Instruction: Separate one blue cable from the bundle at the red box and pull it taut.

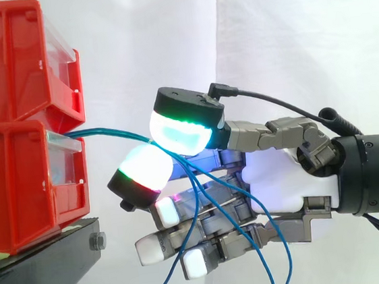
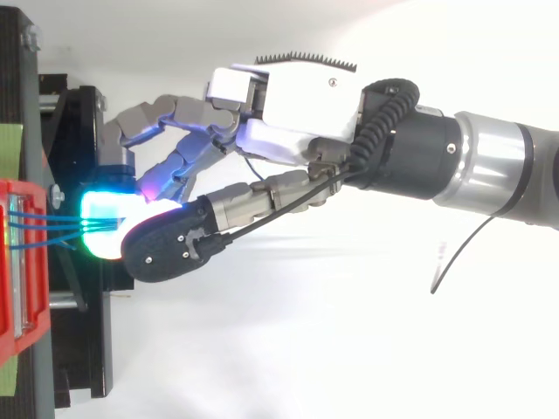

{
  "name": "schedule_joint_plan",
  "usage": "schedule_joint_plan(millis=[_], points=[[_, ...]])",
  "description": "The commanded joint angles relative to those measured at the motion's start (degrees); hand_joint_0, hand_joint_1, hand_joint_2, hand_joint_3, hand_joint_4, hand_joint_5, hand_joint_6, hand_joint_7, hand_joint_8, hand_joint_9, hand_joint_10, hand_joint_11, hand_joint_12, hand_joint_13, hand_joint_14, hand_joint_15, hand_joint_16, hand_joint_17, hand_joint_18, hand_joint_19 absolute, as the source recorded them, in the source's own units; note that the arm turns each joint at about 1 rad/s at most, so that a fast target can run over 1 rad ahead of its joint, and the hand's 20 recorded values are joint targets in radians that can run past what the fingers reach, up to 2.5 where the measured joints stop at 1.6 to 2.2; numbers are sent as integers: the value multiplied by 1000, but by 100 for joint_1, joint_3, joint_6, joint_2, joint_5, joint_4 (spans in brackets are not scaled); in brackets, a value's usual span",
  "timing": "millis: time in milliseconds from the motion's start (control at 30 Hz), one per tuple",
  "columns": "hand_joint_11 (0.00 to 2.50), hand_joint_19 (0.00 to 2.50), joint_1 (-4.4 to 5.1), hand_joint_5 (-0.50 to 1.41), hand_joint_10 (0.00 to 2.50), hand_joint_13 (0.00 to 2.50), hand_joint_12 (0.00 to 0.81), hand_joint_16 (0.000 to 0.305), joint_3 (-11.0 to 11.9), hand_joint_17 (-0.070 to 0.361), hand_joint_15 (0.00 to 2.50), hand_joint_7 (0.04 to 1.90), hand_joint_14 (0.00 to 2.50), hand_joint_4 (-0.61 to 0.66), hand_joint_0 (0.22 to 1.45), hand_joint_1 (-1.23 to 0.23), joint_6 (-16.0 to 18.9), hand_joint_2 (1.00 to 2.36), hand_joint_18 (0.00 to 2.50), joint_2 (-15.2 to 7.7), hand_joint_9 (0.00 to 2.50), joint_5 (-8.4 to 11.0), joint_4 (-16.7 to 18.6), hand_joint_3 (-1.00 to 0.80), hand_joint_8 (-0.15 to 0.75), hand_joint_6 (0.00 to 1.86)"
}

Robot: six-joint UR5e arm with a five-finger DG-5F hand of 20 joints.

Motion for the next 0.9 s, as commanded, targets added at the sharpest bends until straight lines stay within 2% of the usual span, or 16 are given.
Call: schedule_joint_plan(millis=[0, 167, 433, 533, 667, 867], points=[[898, 765, 5, -202, 25, 783, 407, 51, 7, 114, 498, 1154, 20, 189, 651, -712, -6, 1009, 714, 0, 872, 0, 2, -383, 339, 874], [959, 764, 5, -180, 26, 802, 406, 50, 16, 113, 507, 1192, 19, 200, 641, -644, -33, 1000, 727, 0, 936, 0, 2, -500, 343, 881], [986, 779, 14, -169, 26, 844, 407, 49, 16, 111, 527, 1184, 21, 187, 614, -540, -33, 1000, 760, 0, 986, 0, 2, -500, 346, 873], [999, 779, 5, -166, 25, 843, 408, 49, 16, 111, 525, 1209, 19, 171, 638, -577, -33, 1003, 763, 0, 997, 0, 2, -468, 349, 870], [1014, 781, 5, -166, 27, 836, 407, 50, 16, 112, 526, 1247, 20, 151, 632, -674, -33, 1015, 763, 0, 988, 0, 2, -304, 346, 874], [1037, 777, 5, -174, 27, 823, 410, 51, 16, 114, 525, 1275, 21, 99, 646, -765, -33, 1018, 767, 0, 969, 0, 2, -250, 348, 881]])
